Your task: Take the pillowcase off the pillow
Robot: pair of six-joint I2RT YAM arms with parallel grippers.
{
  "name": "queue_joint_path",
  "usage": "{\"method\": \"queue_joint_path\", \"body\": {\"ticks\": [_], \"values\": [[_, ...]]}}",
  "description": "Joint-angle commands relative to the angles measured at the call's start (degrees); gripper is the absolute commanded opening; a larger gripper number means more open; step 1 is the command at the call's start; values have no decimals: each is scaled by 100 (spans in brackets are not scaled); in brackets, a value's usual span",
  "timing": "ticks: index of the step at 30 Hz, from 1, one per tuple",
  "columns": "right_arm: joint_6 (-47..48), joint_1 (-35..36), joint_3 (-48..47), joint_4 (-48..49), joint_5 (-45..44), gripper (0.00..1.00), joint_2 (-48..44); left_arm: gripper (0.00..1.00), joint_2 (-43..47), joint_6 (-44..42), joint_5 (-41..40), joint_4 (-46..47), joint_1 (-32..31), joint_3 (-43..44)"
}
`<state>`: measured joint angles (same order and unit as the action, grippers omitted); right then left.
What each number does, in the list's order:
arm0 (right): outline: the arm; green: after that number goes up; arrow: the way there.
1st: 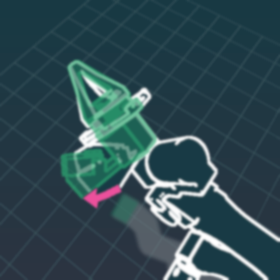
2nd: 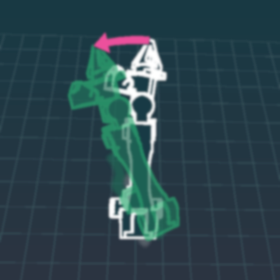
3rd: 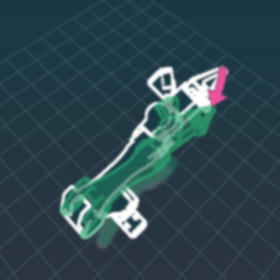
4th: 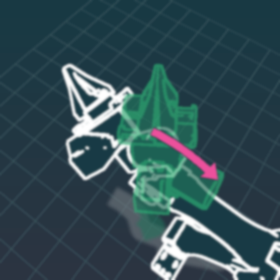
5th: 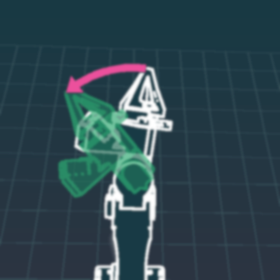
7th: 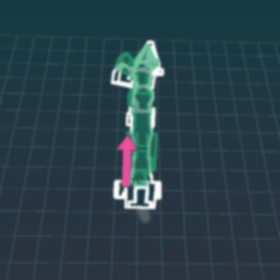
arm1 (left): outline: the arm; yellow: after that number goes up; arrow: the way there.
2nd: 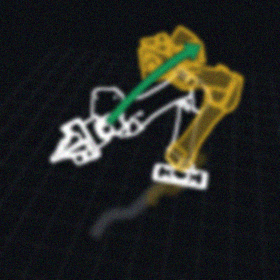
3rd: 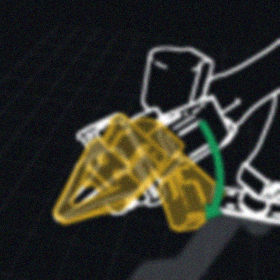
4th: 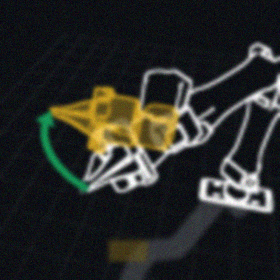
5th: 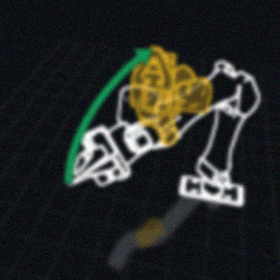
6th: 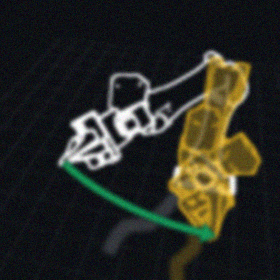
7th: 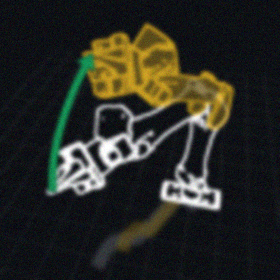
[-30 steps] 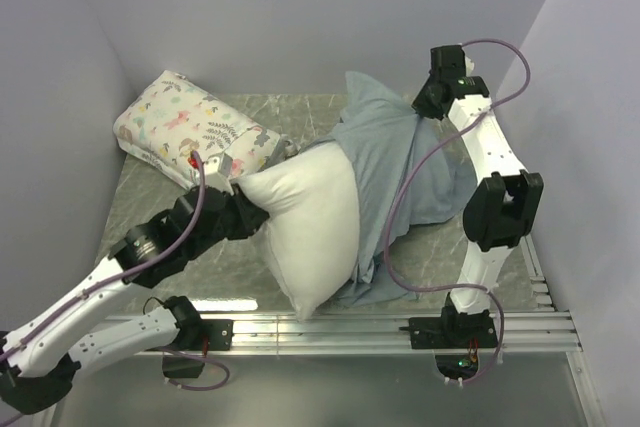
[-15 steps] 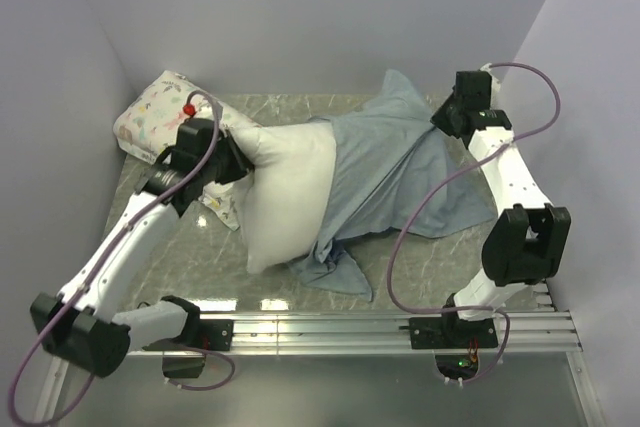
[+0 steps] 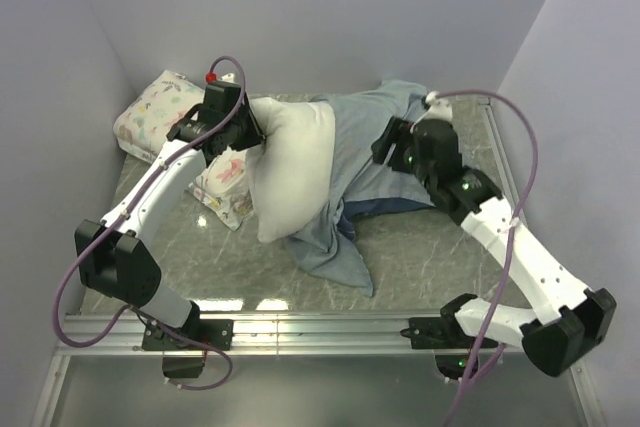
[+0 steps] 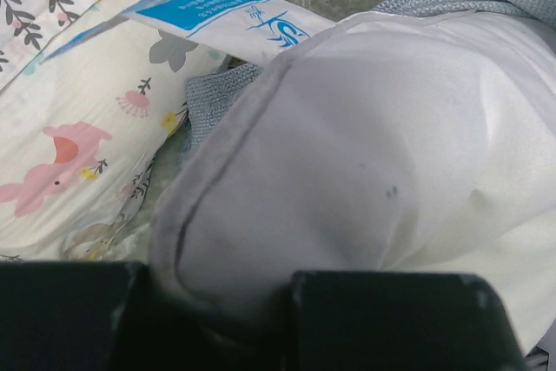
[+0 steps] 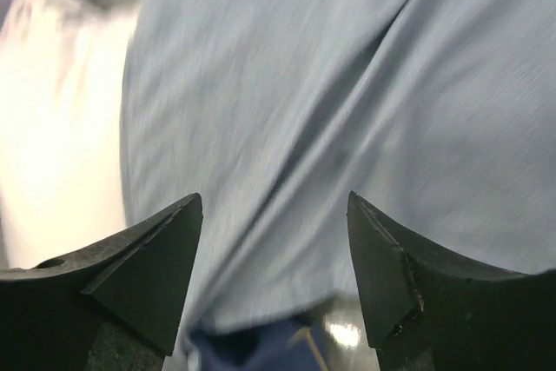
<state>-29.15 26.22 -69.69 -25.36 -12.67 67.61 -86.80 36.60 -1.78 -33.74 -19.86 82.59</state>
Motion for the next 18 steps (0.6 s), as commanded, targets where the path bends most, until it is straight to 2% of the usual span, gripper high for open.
{"method": "queue_joint_path", "body": {"ticks": [1, 5, 9, 13, 15, 18], "values": [[-126, 462, 850, 495, -53, 75, -440, 11, -3, 5, -86, 403, -1, 521], [-127, 1148, 1616, 971, -192, 78, -609, 9, -56, -12, 37, 368, -1, 636], [5, 1771, 1625, 1279, -472, 80, -530, 9, -29, -4, 99, 386, -1, 610], [-21, 2071, 1494, 1280, -798, 80, -241, 8, -12, 5, 134, 394, -1, 627], [-108, 2080, 1520, 1288, -895, 78, -30, 7, 14, 14, 125, 385, -1, 662], [-135, 2080, 1625, 1367, -1036, 64, 137, 6, 76, -12, 125, 333, -1, 759]]}}
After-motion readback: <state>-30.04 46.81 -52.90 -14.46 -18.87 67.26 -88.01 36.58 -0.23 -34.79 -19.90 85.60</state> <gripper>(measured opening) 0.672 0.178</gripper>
